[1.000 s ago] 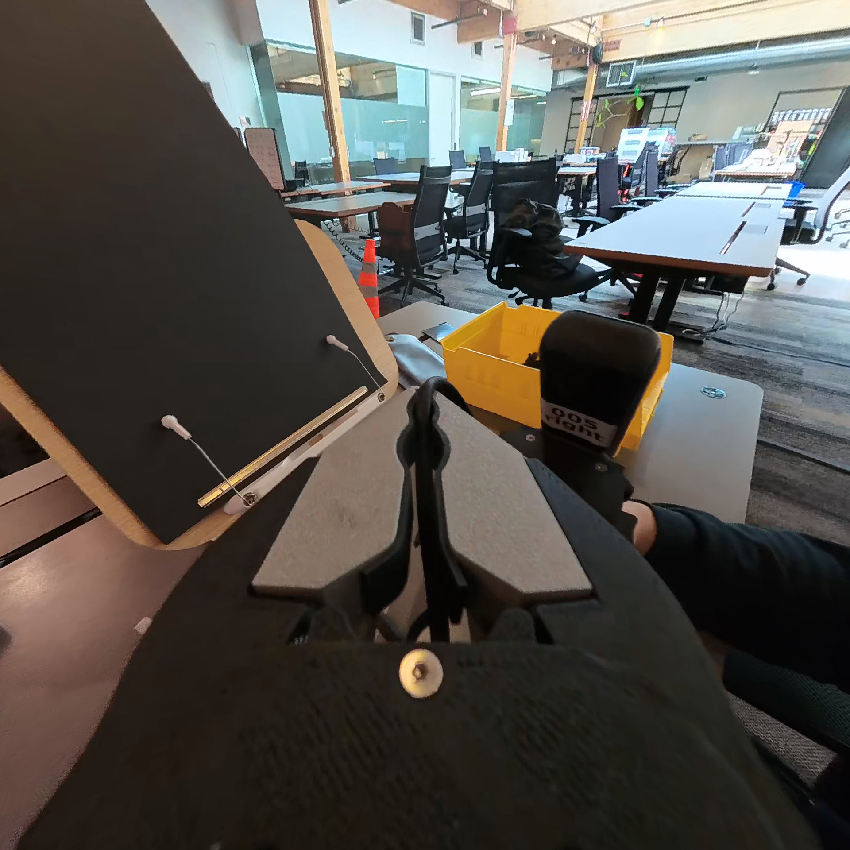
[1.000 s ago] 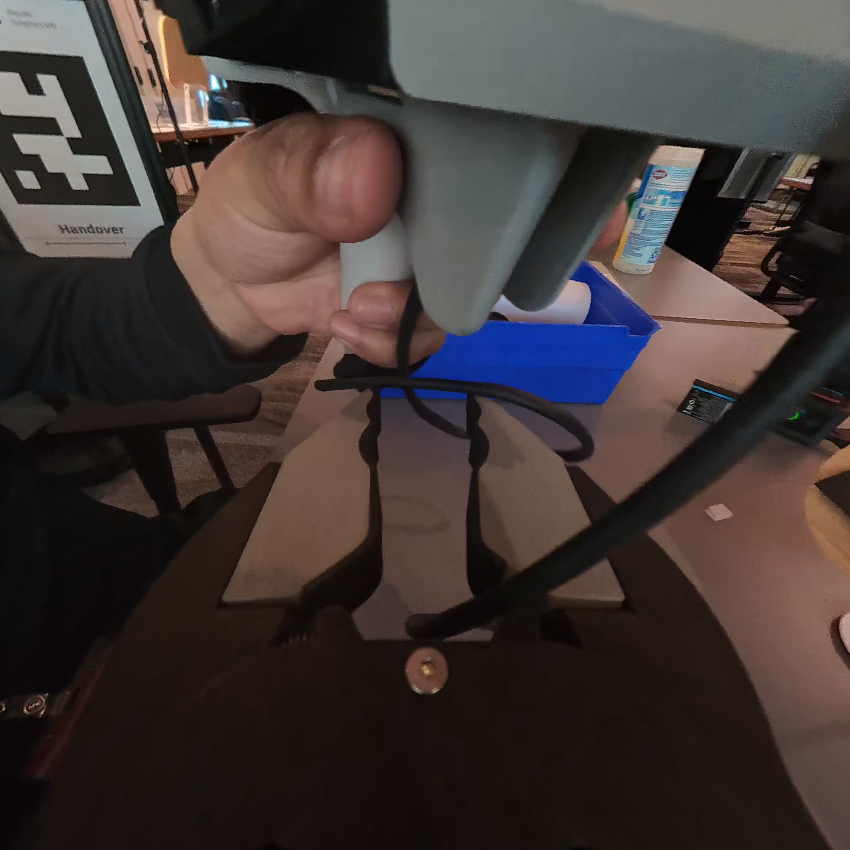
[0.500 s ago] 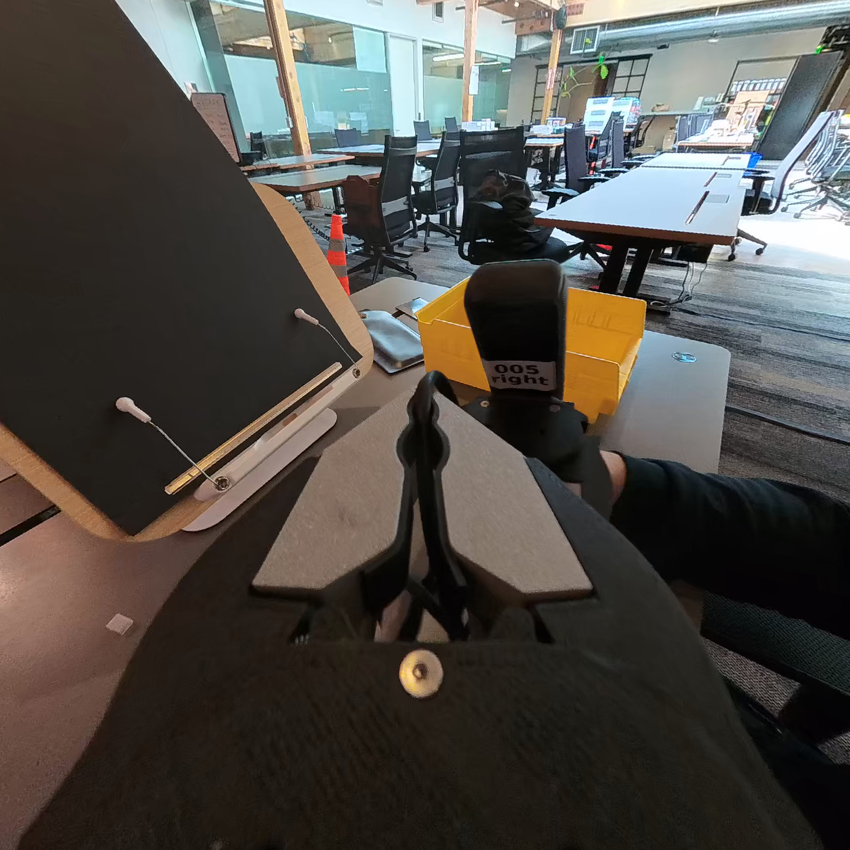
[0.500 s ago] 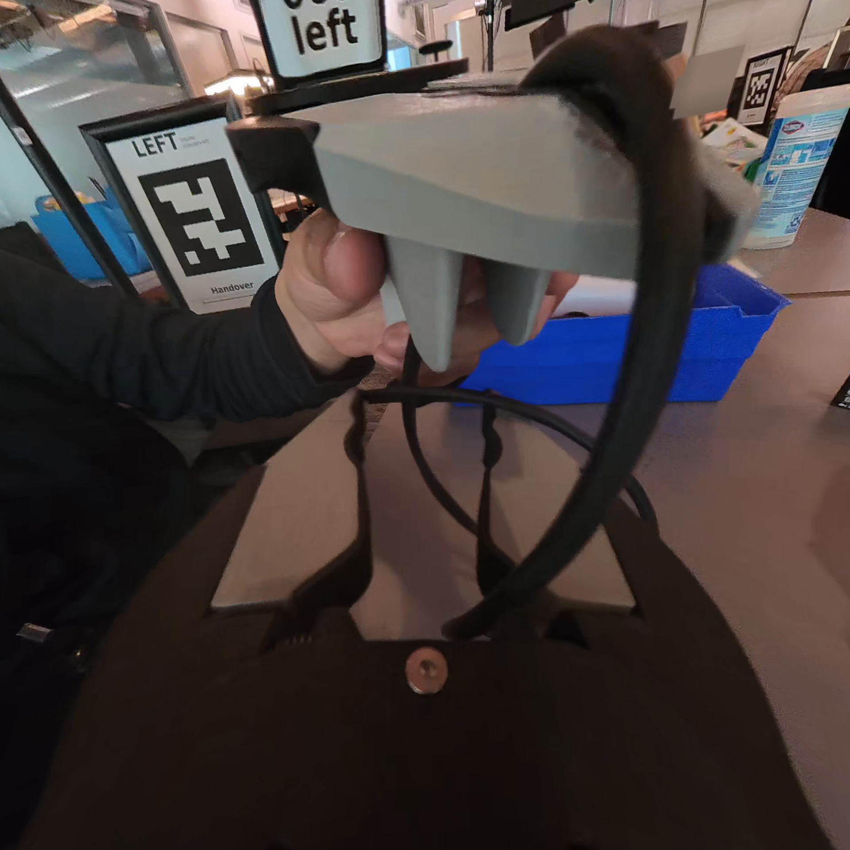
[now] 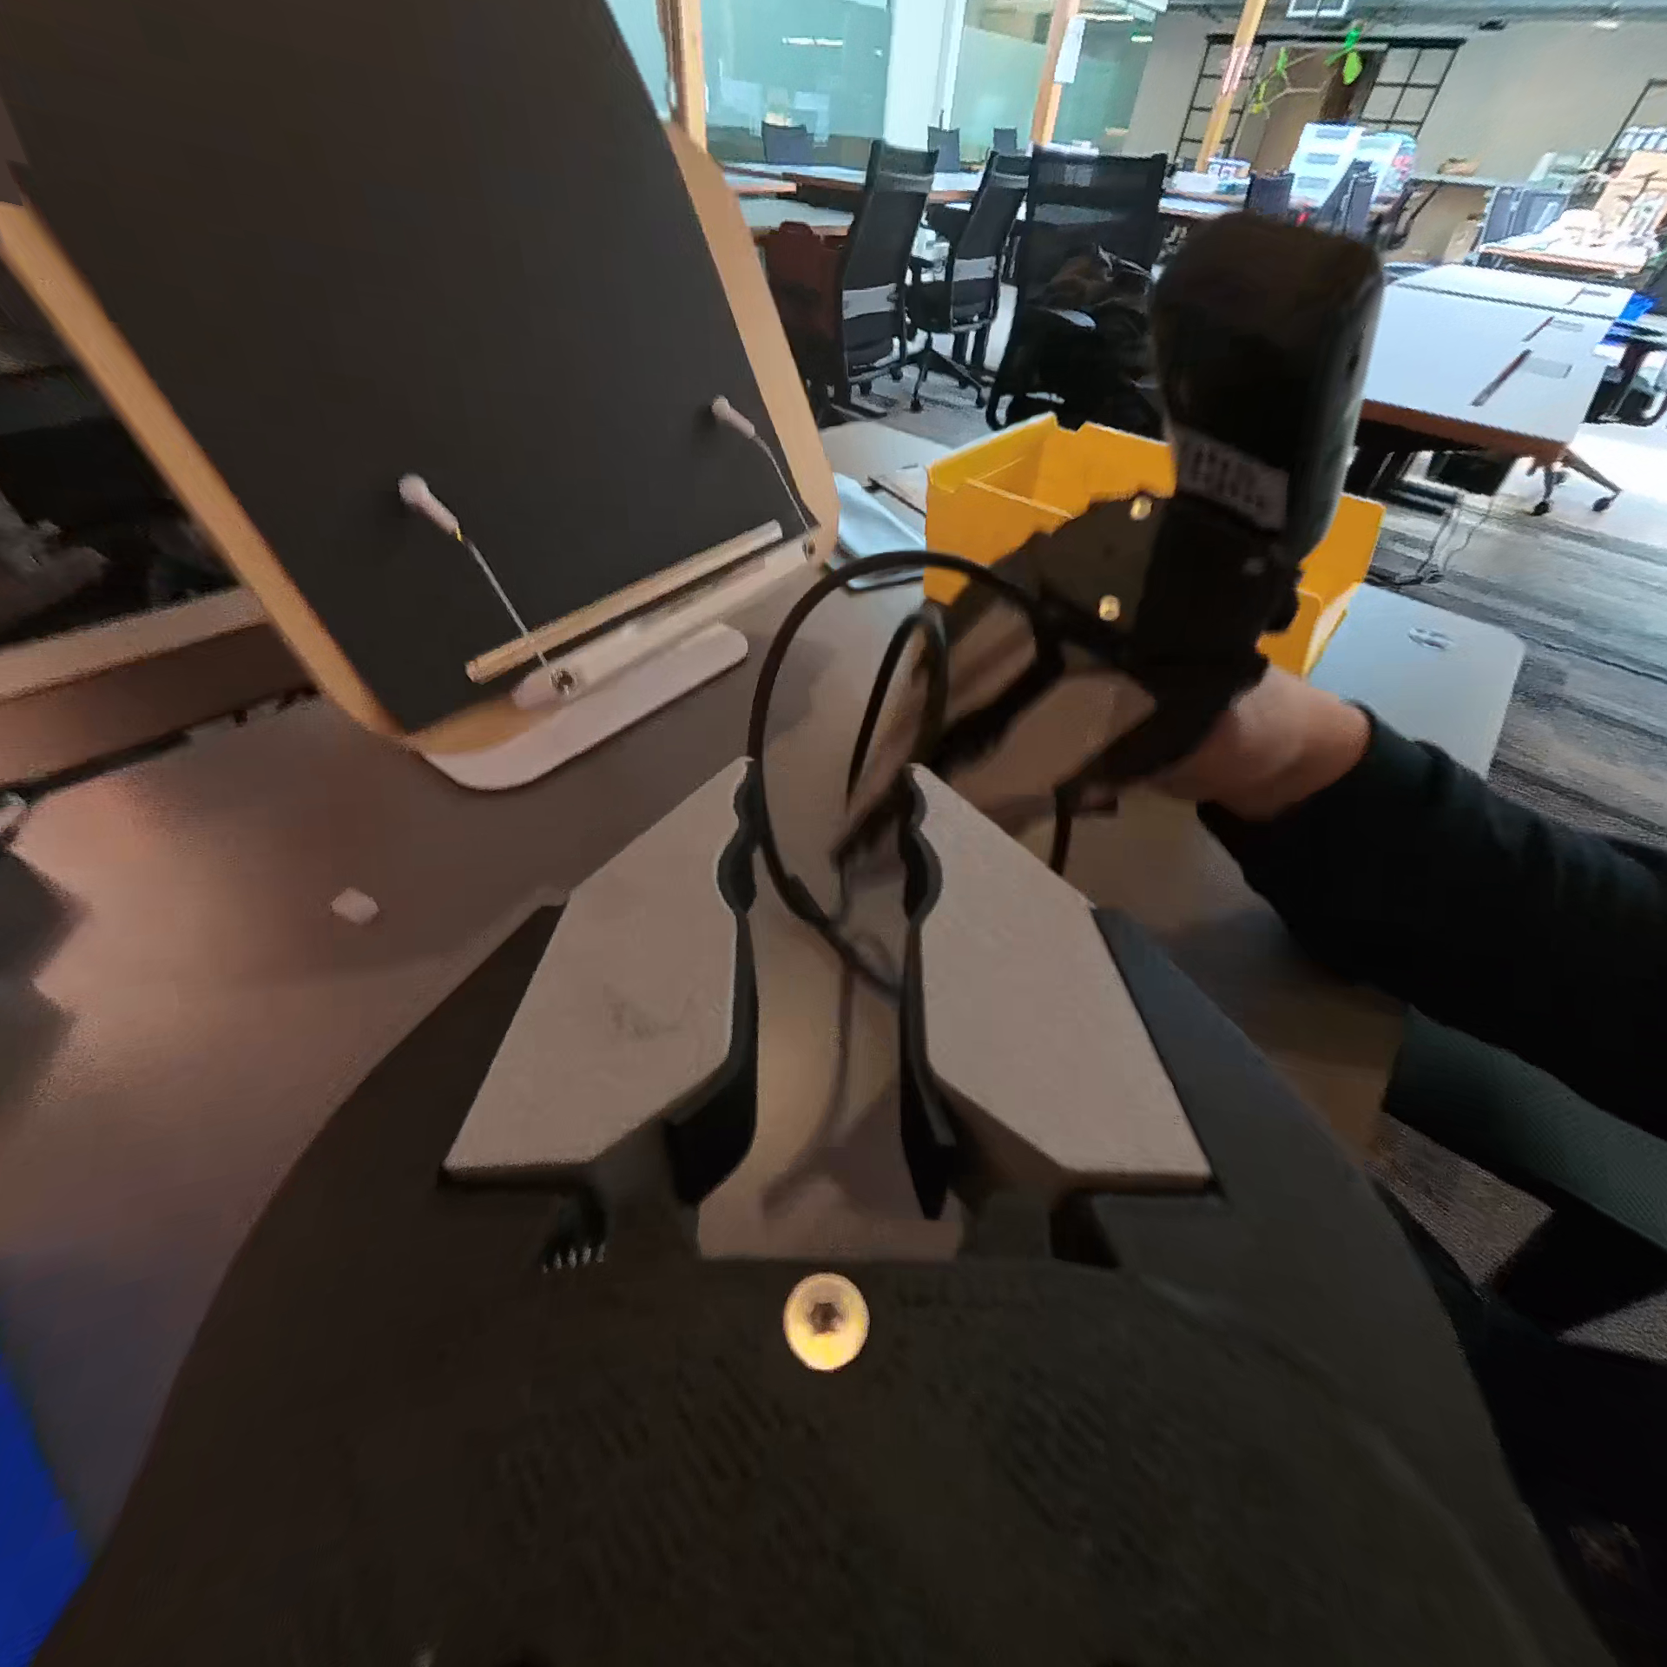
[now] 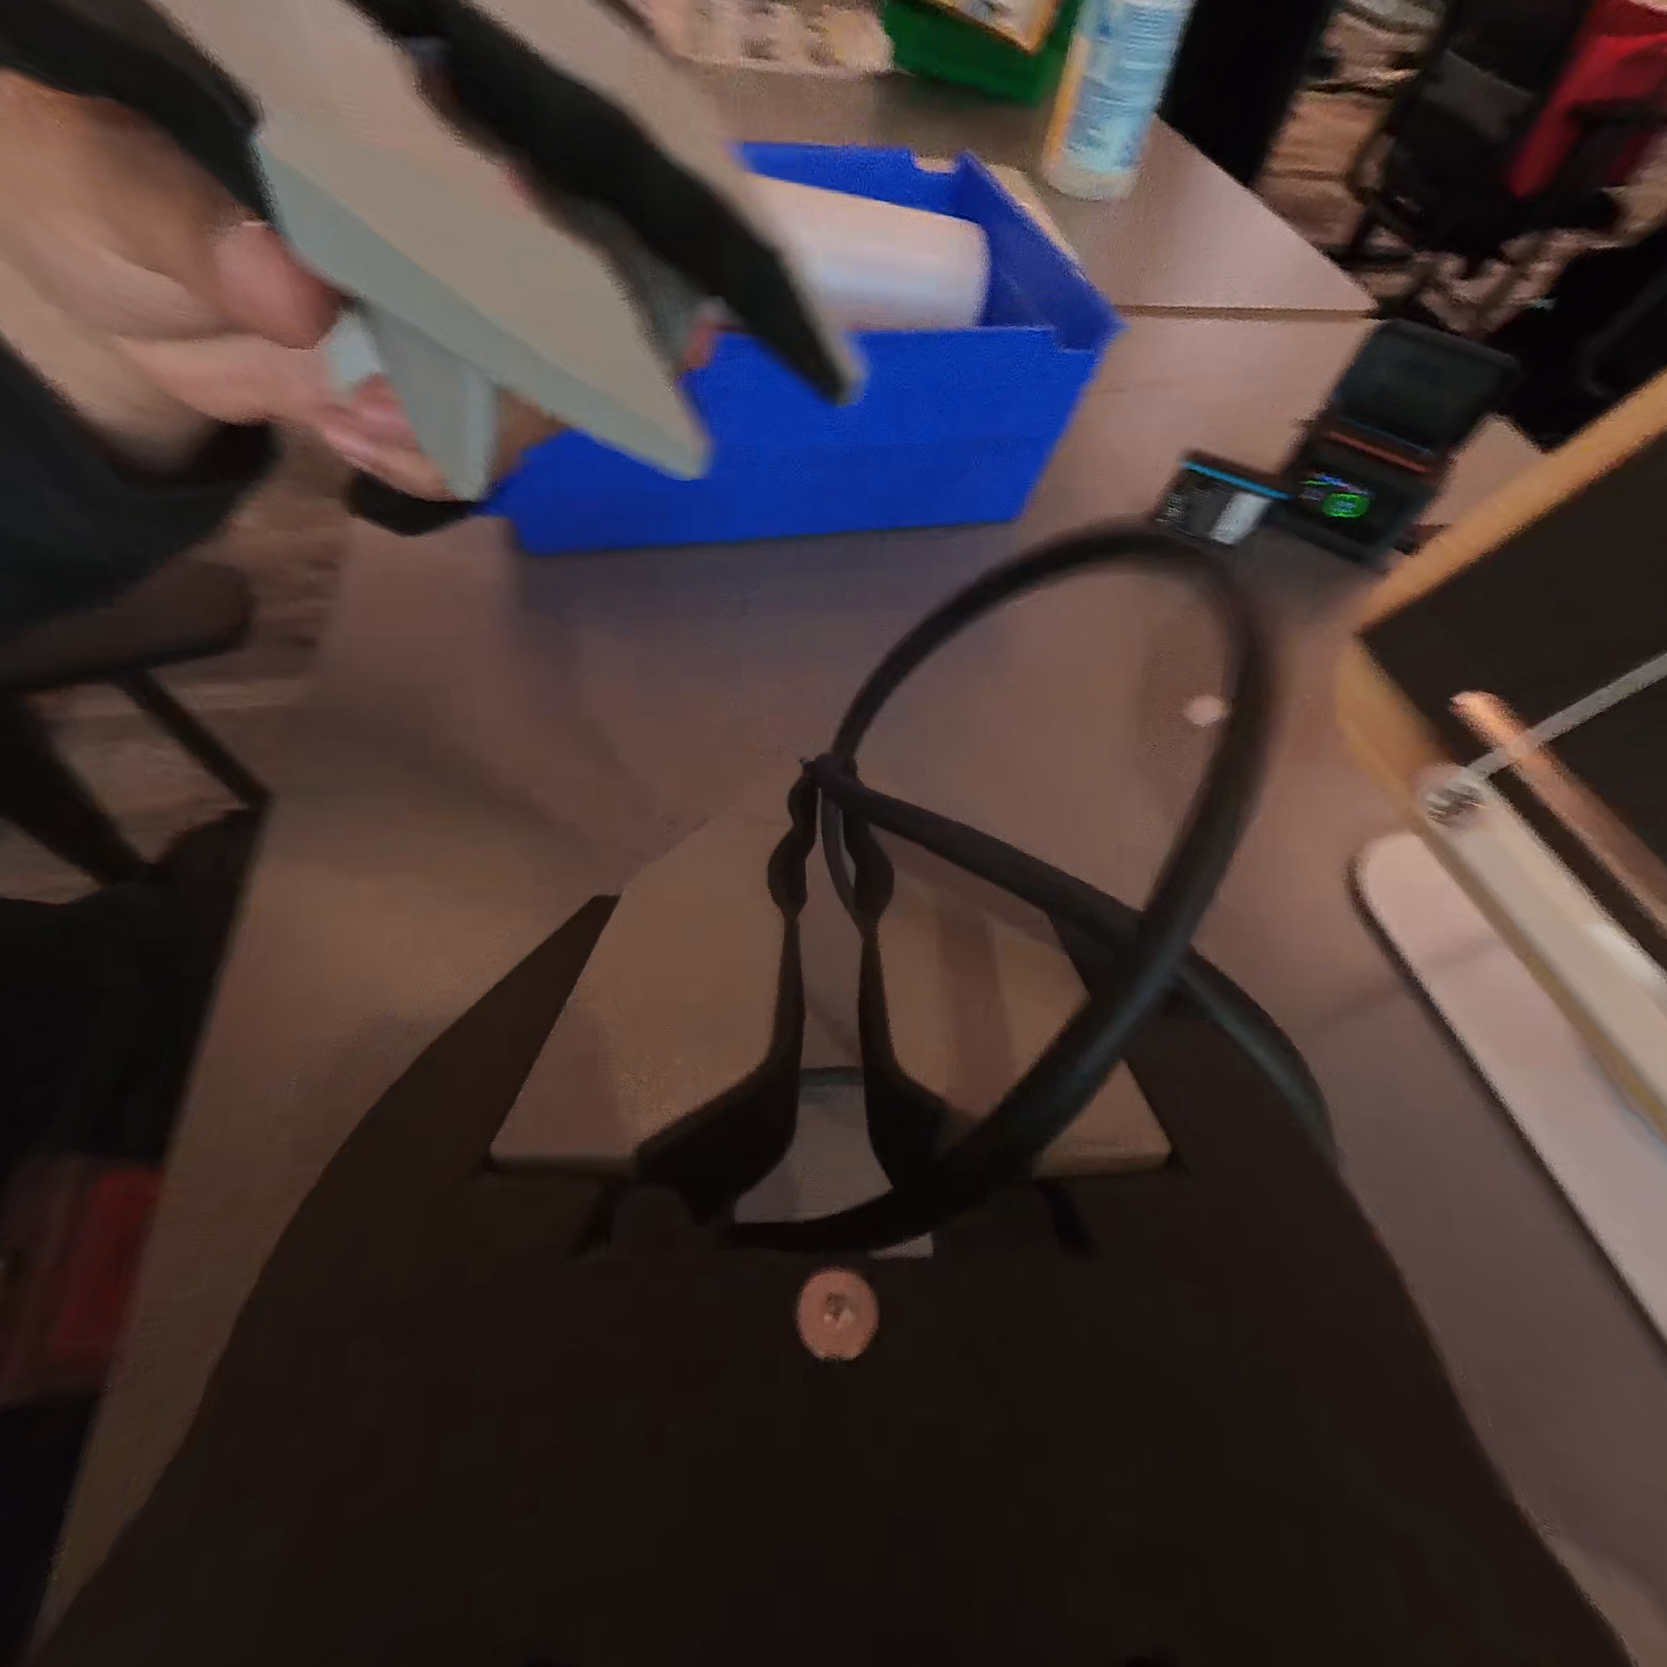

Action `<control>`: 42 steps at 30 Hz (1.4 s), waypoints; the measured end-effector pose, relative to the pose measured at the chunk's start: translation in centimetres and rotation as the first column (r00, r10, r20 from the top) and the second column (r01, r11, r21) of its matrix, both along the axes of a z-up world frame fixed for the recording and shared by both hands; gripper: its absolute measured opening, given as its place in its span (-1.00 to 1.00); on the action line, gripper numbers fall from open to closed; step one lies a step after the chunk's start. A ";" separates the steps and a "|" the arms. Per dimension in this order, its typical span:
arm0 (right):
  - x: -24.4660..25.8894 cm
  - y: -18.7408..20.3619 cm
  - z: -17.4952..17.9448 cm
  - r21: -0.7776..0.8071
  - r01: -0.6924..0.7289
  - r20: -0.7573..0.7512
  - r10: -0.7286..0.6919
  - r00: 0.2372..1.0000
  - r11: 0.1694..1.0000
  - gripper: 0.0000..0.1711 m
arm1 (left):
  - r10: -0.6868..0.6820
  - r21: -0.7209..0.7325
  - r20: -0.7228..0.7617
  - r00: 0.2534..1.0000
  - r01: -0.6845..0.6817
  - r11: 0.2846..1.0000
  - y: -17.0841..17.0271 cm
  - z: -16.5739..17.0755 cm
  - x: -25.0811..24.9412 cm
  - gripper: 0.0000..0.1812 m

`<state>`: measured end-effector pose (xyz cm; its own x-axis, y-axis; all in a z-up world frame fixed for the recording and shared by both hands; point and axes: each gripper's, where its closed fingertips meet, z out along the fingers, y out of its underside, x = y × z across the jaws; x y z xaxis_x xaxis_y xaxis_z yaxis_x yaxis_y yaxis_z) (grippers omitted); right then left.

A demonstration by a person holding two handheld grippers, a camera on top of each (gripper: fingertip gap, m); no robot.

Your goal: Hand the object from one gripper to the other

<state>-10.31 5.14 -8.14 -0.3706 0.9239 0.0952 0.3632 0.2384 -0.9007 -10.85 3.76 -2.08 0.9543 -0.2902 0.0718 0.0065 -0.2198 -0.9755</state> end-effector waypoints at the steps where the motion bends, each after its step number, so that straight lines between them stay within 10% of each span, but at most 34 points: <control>1: 0.0 0.9 0.4 0.037 0.046 -0.019 -0.045 0.999 0.998 -1.00 | -0.008 -0.017 0.016 1.000 0.009 1.000 -0.8 -0.9 -0.3 -0.67; 6: 0.4 -1.8 11.2 -0.034 -0.091 -0.391 0.071 0.918 0.995 -0.99 | -0.004 -0.072 0.084 0.996 0.010 0.997 -3.0 -4.6 -1.3 -0.66; 11: 1.5 -6.0 15.9 -0.217 -0.375 -0.332 0.293 0.896 0.901 -1.00 | -0.022 -0.088 0.099 0.995 0.031 0.996 -3.5 -6.6 -0.9 -0.63; 16: 1.7 -0.9 3.8 -0.245 -0.082 0.277 0.151 0.949 0.966 -0.72 | -0.050 -0.118 0.056 0.997 0.056 0.991 -4.2 -7.0 -0.6 -0.61; 19: 7.2 2.9 -3.4 -0.021 0.039 0.741 -0.011 0.672 0.999 -0.47 | -0.068 -0.139 0.034 0.997 0.072 0.988 -4.1 -7.2 -0.3 -0.60; 23: 11.3 6.7 -3.4 0.304 0.014 0.853 -0.278 0.442 0.953 -0.41 | -0.090 -0.133 0.020 0.996 0.092 0.987 -3.6 -6.9 0.6 -0.61; 32: 10.5 -2.5 5.8 0.216 -0.206 0.760 -0.032 0.649 0.955 -0.41 | -0.083 -0.129 0.026 0.996 0.085 0.988 -4.2 -6.8 0.2 -0.62; 42: 11.3 6.2 -2.9 0.255 0.192 0.594 -0.310 0.742 0.948 -0.44 | -0.085 -0.143 -0.022 0.996 0.081 0.986 -3.8 -7.4 0.8 -0.61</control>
<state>1.01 11.33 -11.05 -0.1590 0.9834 0.0879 0.8936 0.1812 -0.4106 -10.06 -0.07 -9.48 0.9294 -0.3577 0.0910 -0.0448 -0.3543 -0.9341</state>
